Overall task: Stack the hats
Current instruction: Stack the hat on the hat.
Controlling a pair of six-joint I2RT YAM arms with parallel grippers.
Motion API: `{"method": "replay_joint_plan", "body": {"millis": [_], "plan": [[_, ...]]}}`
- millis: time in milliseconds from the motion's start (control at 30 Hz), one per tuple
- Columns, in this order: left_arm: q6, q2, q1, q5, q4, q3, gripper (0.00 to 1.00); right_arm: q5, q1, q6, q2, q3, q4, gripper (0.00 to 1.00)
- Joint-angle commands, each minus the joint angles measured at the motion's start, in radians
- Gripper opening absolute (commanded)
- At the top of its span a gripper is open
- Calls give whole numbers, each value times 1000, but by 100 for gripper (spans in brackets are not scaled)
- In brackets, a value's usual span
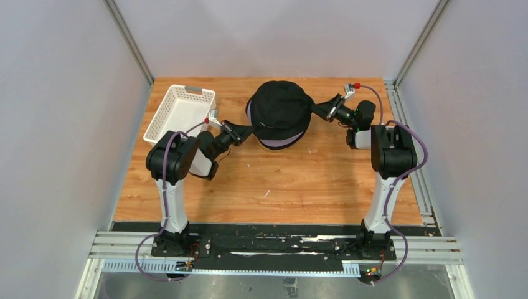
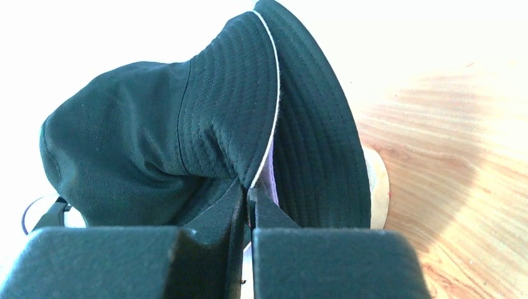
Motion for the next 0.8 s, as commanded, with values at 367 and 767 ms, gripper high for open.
{"method": "replay_joint_plan", "body": {"millis": [367,767], "plan": [[4,42,-204,-100,-113,-59,0,49,-15,-152,118,346,-360,1],[20,-12,-240,-207,-59,-158,10,46,1,-149,189,476,-383,35]]}}
